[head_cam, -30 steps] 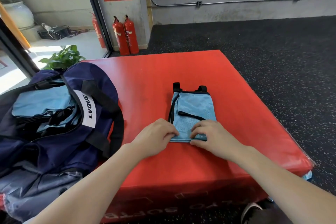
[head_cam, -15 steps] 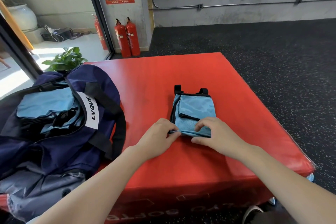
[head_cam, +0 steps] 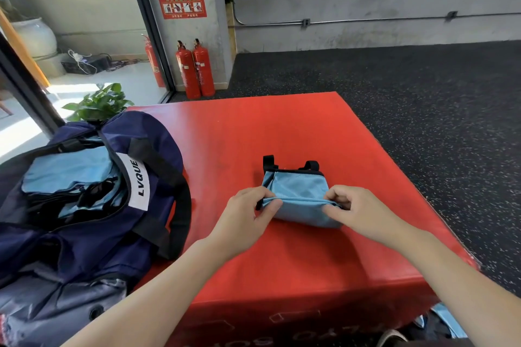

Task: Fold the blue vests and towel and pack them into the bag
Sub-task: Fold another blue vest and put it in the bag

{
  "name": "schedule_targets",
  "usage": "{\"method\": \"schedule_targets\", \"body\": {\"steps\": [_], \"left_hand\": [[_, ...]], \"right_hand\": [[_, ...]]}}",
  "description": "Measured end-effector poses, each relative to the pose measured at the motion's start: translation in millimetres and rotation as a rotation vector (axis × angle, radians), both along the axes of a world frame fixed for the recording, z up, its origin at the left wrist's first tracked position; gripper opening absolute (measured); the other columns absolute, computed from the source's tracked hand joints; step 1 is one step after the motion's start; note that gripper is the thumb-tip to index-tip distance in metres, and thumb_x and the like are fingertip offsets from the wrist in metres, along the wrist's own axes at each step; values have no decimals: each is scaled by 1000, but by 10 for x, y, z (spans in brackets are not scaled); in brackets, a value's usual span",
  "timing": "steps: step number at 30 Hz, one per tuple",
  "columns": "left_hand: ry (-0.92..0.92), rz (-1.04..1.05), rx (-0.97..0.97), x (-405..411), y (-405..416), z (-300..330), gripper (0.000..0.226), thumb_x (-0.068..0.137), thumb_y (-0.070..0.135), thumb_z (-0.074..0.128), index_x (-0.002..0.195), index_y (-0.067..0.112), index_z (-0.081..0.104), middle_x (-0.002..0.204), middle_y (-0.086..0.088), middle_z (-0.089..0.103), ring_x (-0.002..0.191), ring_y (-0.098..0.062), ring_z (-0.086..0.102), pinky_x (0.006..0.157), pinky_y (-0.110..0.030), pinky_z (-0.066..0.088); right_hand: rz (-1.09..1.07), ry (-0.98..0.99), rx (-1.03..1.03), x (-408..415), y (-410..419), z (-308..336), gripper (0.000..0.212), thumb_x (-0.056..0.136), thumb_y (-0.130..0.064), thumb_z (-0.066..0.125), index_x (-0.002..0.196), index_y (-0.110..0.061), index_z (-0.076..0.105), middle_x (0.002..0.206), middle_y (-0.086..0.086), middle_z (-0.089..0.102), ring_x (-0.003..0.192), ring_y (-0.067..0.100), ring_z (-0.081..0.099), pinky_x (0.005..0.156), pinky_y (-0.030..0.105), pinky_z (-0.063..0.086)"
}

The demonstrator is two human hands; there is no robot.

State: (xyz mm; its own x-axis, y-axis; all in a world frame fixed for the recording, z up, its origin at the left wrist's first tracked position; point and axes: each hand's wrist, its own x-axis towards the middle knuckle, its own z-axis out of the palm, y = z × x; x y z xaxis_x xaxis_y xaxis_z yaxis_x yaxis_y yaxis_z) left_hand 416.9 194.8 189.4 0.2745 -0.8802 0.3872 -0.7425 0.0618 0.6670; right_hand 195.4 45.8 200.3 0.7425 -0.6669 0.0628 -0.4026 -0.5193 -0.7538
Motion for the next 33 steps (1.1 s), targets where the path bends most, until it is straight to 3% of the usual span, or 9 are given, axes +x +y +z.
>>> {"method": "schedule_targets", "body": {"steps": [3, 5, 9, 12, 16, 21, 26, 30, 33], "left_hand": [[118, 10, -5, -48, 16, 29, 9, 96, 35, 65, 88, 29, 66, 57, 0, 49, 53, -14, 39, 56, -32, 37], [167, 23, 11, -76, 10, 50, 9, 96, 33, 66, 88, 30, 67, 53, 7, 45, 49, -9, 34, 50, -25, 31], [180, 100, 55, -67, -76, 31, 5, 95, 32, 67, 90, 31, 69, 55, 19, 53, 50, -4, 42, 54, -17, 32], [116, 180, 114, -1, -155, -47, 3, 94, 39, 66, 91, 37, 67, 61, 19, 57, 55, -5, 48, 57, -26, 39], [-5, 287, 211, 52, -212, -107, 5, 94, 43, 61, 96, 39, 64, 74, 17, 60, 71, -4, 55, 64, -31, 45], [-67, 286, 250, 112, -255, -167, 13, 91, 35, 67, 104, 34, 66, 97, 17, 51, 93, -8, 53, 81, -36, 50], [-437, 14, 13, 120, -338, -177, 22, 88, 16, 67, 105, 28, 74, 118, 6, 59, 115, -17, 50, 94, -35, 39], [-440, -147, 255, 74, -365, -98, 26, 100, 32, 55, 122, 37, 69, 136, 9, 55, 125, -10, 49, 108, -30, 28], [-489, -69, 360, 48, -367, -41, 31, 104, 37, 45, 128, 41, 64, 124, 12, 59, 112, -10, 55, 97, -32, 34]], "right_hand": [[-6, -51, 99, -17, -36, 18, 13, 92, -18, 68, 80, -23, 67, 57, -13, 53, 58, 5, 41, 60, 27, 32], [-23, -59, 132, 2, -60, 23, 11, 92, -19, 68, 81, -23, 69, 60, -11, 55, 59, 7, 41, 61, 29, 31], [-118, -48, 126, 108, -97, -12, 8, 90, -23, 71, 82, -24, 70, 64, -11, 66, 55, 1, 46, 61, 27, 36], [-191, -61, 70, 201, -144, -97, 5, 86, -30, 75, 82, -28, 72, 77, -13, 73, 71, 1, 61, 70, 23, 44], [-250, -1, -63, 299, -201, -214, 9, 85, -38, 76, 79, -34, 70, 79, -14, 70, 81, -2, 59, 68, 12, 42], [-313, 108, -98, 378, -268, -311, 16, 82, -47, 75, 76, -34, 67, 78, -13, 67, 80, 4, 61, 73, 37, 52], [-355, 166, -96, 415, -236, -280, 18, 83, -50, 72, 80, -33, 65, 80, -14, 66, 79, 8, 62, 66, 32, 48], [-379, 175, -126, 413, -189, -270, 21, 86, -53, 69, 84, -32, 66, 82, -14, 66, 81, 10, 62, 67, 32, 47], [-422, 157, -136, 407, -146, -259, 24, 88, -55, 63, 89, -31, 64, 88, -14, 65, 87, 13, 62, 71, 34, 47]]}}
